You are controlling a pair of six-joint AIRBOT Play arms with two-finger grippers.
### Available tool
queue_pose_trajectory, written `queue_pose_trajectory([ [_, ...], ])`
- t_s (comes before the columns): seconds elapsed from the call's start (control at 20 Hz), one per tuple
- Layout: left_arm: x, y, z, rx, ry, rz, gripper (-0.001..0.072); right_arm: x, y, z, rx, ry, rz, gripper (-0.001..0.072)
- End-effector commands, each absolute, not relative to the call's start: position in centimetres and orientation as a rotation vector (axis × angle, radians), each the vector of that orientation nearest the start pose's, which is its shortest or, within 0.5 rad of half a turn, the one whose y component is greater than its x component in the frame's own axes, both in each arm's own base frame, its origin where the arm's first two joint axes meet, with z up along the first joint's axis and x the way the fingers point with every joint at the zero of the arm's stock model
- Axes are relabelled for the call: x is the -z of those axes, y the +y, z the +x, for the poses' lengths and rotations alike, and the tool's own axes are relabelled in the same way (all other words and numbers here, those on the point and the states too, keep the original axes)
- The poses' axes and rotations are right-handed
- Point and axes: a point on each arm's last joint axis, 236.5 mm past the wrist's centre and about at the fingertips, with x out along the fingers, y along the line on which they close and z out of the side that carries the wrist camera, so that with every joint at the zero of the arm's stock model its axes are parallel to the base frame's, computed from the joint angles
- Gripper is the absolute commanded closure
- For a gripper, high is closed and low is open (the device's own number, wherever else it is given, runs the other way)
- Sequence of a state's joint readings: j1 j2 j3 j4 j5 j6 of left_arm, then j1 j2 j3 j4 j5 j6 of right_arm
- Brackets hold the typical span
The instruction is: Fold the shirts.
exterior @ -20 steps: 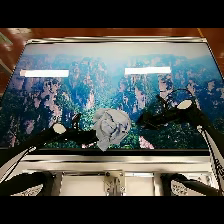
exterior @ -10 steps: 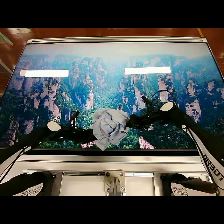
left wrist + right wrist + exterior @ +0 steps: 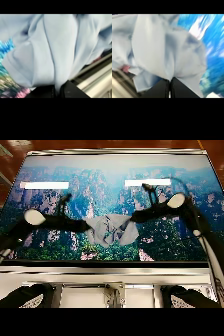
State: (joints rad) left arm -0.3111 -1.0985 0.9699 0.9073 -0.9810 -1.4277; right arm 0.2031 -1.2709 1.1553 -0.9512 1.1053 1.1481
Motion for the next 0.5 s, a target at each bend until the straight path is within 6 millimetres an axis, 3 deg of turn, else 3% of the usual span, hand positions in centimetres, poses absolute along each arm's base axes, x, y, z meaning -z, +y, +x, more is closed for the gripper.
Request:
queue_pose_trajectory([
  [0.0, -20.6, -18.6, 35.1, 0.564, 0.819, -0.132, 0.0658, -20.2, 15.8, 38.4, -0.593, 0.726, -0.154, 0.0653],
  [0.05, -26.0, -18.5, 35.1, 0.579, 0.691, -0.127, 0.0658, -25.5, 15.5, 37.8, -0.573, 0.595, -0.152, 0.0654],
  [0.15, -35.8, -18.8, 32.9, 0.631, 0.464, -0.124, 0.0657, -33.6, 15.0, 34.9, -0.557, 0.395, -0.135, 0.0653],
  [0.25, -42.2, -18.9, 29.6, 0.679, 0.320, -0.112, 0.0657, -38.5, 14.3, 31.4, -0.548, 0.280, -0.110, 0.0654],
  [0.35, -44.2, -18.3, 27.0, 0.694, 0.300, -0.105, 0.0657, -41.4, 13.7, 28.1, -0.544, 0.207, -0.091, 0.0653],
  [0.45, -43.3, -17.9, 25.1, 0.697, 0.359, -0.091, 0.0657, -42.0, 13.2, 25.6, -0.544, 0.200, -0.069, 0.0653],
])
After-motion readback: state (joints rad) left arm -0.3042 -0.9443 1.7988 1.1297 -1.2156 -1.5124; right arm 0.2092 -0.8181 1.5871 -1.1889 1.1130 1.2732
